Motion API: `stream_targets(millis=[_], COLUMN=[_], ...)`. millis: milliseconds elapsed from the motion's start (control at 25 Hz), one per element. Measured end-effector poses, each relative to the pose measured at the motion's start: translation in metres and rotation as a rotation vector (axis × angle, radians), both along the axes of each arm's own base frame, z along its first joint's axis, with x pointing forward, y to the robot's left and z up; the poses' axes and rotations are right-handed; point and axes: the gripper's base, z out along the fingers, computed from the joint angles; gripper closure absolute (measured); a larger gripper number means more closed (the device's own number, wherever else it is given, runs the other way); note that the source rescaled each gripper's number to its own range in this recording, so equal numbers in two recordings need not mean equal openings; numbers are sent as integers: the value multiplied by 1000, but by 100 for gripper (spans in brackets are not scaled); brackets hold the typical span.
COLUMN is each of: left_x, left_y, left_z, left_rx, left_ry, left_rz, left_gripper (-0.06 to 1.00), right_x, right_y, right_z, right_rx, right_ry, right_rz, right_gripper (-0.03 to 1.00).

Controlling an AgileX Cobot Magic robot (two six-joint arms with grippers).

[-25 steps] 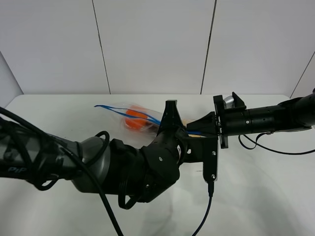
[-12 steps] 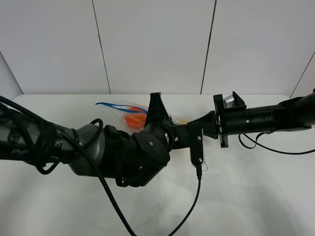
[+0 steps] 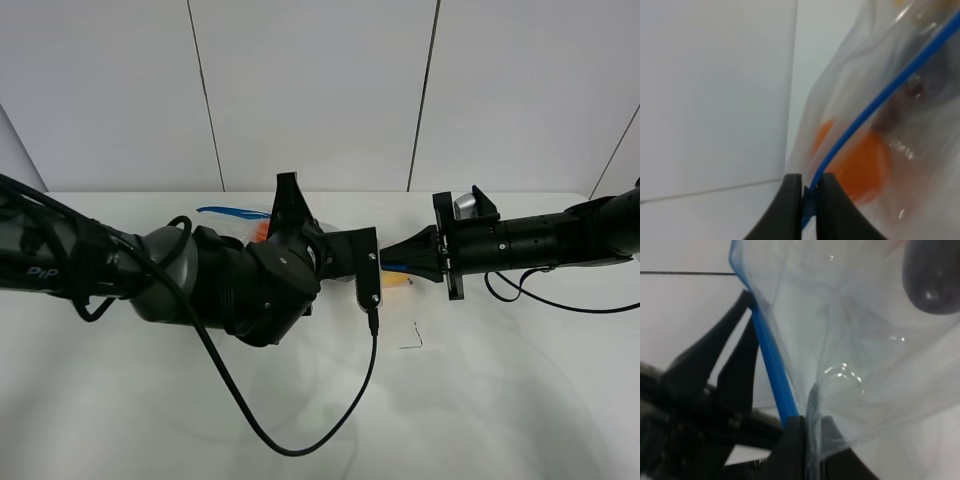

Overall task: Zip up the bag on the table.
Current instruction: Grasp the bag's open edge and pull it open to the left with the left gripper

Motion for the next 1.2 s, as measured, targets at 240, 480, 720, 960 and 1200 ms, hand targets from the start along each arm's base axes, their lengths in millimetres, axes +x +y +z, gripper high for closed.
stream_targets(millis=[240,480,720,960,1200], left_x=[20,36,49,58,63], left_y=[22,41,58,72,81], left_z=[0,0,-1,-1,-2], left_rx=[5,4,-5,-7,-11], left_ry=[-2,1,15,17,23], left_rz=[75,142,184,226,248], left_gripper=[94,94,94,94,94], right_x=[-1,-1,-1,-1,-1], right_y=[0,0,0,0,0], right_z=[-1,-1,-1,-1,-1], right_rx=[-9,-12,-12,-10,-13], right_ry=[0,0,0,-1,-1], right_rz=[12,17,17,15,18], right_gripper=[97,97,97,97,97])
